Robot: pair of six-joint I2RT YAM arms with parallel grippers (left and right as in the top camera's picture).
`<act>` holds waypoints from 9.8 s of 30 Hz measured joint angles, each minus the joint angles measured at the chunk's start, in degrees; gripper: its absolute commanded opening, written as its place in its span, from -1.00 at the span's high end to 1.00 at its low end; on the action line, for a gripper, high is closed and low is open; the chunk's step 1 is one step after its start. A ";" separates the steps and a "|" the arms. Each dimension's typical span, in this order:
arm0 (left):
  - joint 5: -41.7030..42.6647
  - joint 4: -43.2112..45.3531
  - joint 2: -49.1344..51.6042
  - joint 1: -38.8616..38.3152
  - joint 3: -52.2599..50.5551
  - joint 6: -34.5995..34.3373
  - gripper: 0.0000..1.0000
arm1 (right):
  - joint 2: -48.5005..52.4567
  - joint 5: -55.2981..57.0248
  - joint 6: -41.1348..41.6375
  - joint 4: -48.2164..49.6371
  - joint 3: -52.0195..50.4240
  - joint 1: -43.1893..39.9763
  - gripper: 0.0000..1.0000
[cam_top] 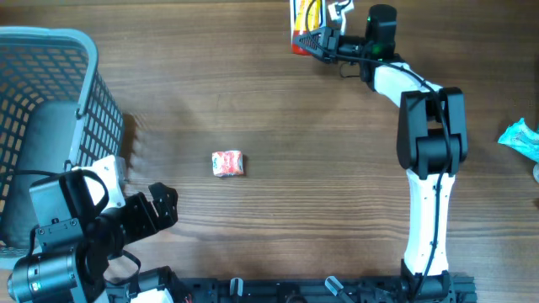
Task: Scan the item barcode
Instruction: 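Hold the chili bottle barcode under the white scanner with the right gripper, then carry the chili bottle right with the right gripper and release it, then reach the right gripper to the orange-white packet and grasp it, then lift the packet with the right gripper and hold it under the scanner, then carry the packet right with the right gripper and release it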
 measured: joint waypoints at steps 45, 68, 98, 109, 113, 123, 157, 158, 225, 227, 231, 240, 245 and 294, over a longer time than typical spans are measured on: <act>0.00 0.00 0.02 -0.02 0.00 0.00 -1.00 | -44.81 39.04 -15.13 -80.19 0.28 -20.22 -0.99; 0.00 0.00 0.00 0.00 0.00 0.00 -1.00 | -42.40 38.88 0.61 -35.54 -35.93 22.23 -0.99; 0.00 0.00 0.00 0.00 0.00 0.00 -1.00 | -23.69 33.97 2.08 -15.15 -36.04 34.07 0.27; 0.00 0.02 0.00 0.00 0.00 0.00 -1.00 | -23.21 29.24 1.29 -19.04 -35.63 33.77 -0.50; 0.00 0.00 0.00 0.00 0.00 0.00 -1.00 | -25.75 27.30 5.27 -25.29 -35.39 31.21 -0.39; 0.00 0.00 0.00 0.00 0.00 0.00 -1.00 | -34.42 40.81 36.11 -42.27 -35.82 35.80 -0.40; 0.00 0.00 0.00 -0.02 0.00 0.00 -1.00 | -27.93 47.23 50.95 -27.85 -35.85 42.10 0.91; 0.00 0.00 0.00 0.00 0.00 0.00 -1.00 | -27.91 47.17 50.84 -27.78 -35.85 42.10 0.91; 0.00 0.00 0.07 0.00 -0.09 -0.02 -1.00 | -18.56 67.93 -25.20 34.25 -27.63 6.93 0.91; 0.00 0.02 0.07 0.00 -0.09 -0.02 -1.00 | -11.93 68.04 -27.15 33.33 -21.42 8.52 0.91; 0.00 0.00 0.07 0.00 -0.09 -0.02 -1.00 | -6.19 68.06 -28.57 28.63 -13.49 9.70 0.91; 0.00 0.00 0.07 0.00 -0.09 0.00 -1.00 | -3.80 67.82 -29.14 26.08 -10.32 9.18 0.91; 0.00 0.04 0.07 0.00 -0.09 -0.02 -1.00 | -7.78 66.97 -29.31 13.35 -10.08 5.44 0.91; 0.00 0.00 0.07 0.00 -0.09 -0.02 -1.00 | -73.90 44.04 -18.67 -63.91 -18.53 -35.08 -0.99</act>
